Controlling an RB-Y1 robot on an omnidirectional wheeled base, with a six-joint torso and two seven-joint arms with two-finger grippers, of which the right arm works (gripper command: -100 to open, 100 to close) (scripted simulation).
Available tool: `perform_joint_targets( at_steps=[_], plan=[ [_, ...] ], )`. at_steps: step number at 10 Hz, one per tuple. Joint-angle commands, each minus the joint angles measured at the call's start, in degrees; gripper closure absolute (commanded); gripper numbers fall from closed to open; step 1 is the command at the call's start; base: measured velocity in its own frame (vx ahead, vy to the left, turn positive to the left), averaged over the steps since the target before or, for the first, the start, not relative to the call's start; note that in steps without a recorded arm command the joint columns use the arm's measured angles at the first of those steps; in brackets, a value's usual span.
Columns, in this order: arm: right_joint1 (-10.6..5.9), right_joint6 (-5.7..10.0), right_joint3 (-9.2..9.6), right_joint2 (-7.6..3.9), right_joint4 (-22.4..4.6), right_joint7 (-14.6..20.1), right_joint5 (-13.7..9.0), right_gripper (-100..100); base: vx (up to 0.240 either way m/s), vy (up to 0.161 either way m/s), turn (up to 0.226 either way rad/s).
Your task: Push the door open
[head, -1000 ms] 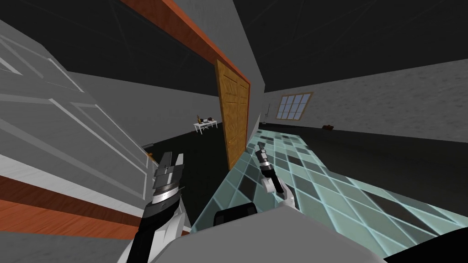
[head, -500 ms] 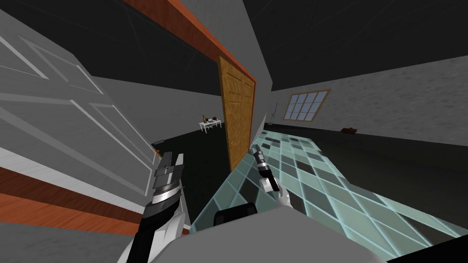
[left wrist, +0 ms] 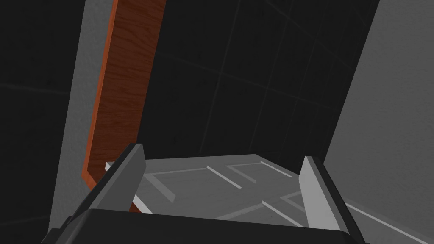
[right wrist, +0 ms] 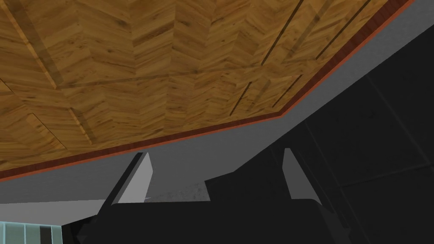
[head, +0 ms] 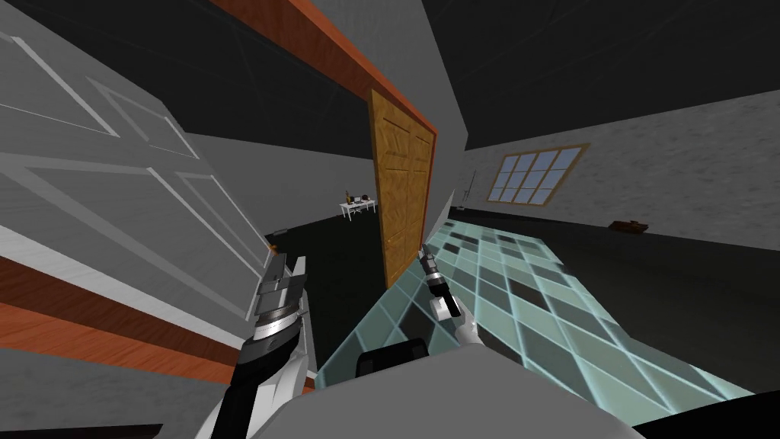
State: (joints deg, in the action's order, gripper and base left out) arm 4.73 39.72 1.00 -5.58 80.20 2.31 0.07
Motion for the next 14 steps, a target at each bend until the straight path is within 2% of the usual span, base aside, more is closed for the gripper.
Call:
perform_joint_targets(
  at_steps=[1, 3, 4, 7, 8, 14],
  plan=[
    [-0.5, 0.42, 0.26, 0.12, -2.2, -0.1, 0.1, -100, 0.062, -0.1, 0.174],
    [-1.86, 0.98, 0.39, 0.2, -5.4, -0.1, 0.1, -100, 0.051, -0.094, 0.164],
    [-1.86, 0.98, 0.39, 0.2, -5.7, -0.1, 0.1, -100, 0.035, -0.057, 0.074],
    [-3.86, 1.83, 0.59, 0.39, -10.8, -0.2, 0.1, -100, 0.044, -0.074, 0.151],
    [-3.86, 1.83, 0.59, 0.39, -10.9, -0.2, 0.1, -100, 0.032, -0.061, 0.05],
    [-7.74, 3.45, 0.98, 0.98, -21.0, -0.4, 0.1, -100, 0.045, -0.088, 0.155]
  ],
)
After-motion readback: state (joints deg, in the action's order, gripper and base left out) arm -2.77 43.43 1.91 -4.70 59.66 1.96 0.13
